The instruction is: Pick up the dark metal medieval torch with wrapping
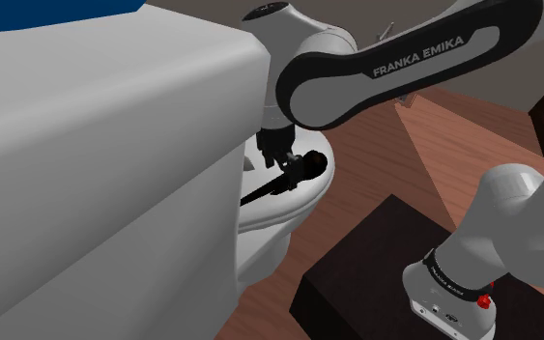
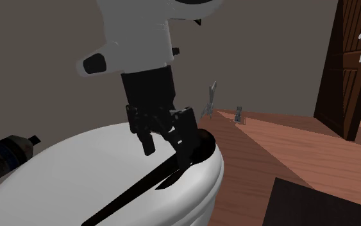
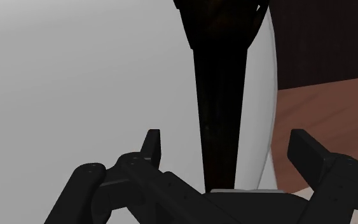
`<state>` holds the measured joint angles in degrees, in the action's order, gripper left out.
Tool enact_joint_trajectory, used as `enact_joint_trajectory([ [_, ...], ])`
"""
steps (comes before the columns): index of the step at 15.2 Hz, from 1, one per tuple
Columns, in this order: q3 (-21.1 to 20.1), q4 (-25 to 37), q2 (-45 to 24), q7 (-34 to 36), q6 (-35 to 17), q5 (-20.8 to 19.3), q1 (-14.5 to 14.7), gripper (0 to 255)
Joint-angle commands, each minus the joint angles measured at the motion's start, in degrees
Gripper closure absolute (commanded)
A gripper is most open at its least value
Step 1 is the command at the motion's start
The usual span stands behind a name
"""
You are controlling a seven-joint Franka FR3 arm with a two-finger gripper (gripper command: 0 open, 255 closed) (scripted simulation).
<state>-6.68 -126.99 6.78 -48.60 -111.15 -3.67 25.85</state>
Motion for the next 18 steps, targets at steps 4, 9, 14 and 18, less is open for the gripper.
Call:
enact_joint_trajectory([
  [4, 0.02, -1.30, -0.82, 0.12, -2.13, -0.18, -0.04, 255],
  [9, 0.01, -1.31, -0.78, 0.13, -2.09, -0.16, -0.03, 255],
  [14, -0.03, -0.82, -0.50, 0.12, -1.32, -0.09, 0.01, 255],
  [18, 0.01, 1.12, 0.66, -0.19, 1.76, 0.12, 0.02, 255],
])
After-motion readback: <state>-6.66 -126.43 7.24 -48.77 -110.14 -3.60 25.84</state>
